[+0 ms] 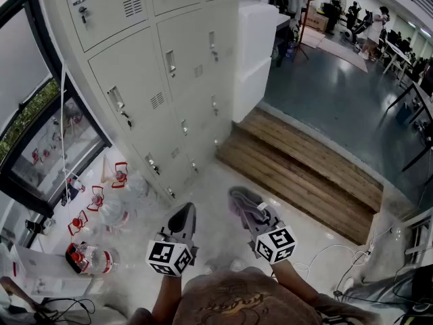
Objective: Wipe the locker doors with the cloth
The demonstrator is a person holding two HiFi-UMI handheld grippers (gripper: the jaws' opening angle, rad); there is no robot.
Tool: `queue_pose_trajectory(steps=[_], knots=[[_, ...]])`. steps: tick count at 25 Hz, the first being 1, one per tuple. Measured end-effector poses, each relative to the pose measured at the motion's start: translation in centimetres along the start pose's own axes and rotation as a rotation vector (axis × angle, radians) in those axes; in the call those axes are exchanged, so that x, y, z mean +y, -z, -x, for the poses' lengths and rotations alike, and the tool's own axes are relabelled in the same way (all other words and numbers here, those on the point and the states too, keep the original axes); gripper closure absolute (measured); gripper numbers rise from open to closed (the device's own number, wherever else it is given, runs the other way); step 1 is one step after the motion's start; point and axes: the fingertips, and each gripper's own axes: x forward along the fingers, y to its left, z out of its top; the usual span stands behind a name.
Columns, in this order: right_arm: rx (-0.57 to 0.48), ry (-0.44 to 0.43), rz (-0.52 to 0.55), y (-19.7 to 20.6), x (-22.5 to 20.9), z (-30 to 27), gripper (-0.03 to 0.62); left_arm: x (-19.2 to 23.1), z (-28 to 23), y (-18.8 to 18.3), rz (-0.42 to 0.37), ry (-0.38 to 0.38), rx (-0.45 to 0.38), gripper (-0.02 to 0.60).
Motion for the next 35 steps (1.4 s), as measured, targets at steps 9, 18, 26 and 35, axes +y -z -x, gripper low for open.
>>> queue_pose_trajectory(steps=[9,18,26,35], knots=[[0.015,-0.032,-0.001,0.5,-2.5,0.7,0.539,-1.9,-1.9,1.4,0.011,-0.028,0.001,0.578],[0.028,-0.059,0.004,1.3,-5.1,-0.1,0.539,-2.9,-4.3,2.4,0.023,-0.038,-0.012,0.578],[0.022,-0.073,0.013,1.1,-7.2,-5.9,0.539,1.6,-8.9,1.3,0.021,-0.053,-0.034,0.578],[0.0,-0.077,0.029,-1.8,-11.2,-17.4,0.539,8.9,-17.9,-1.5,-0.024,-0.045,-0.029,0.578]])
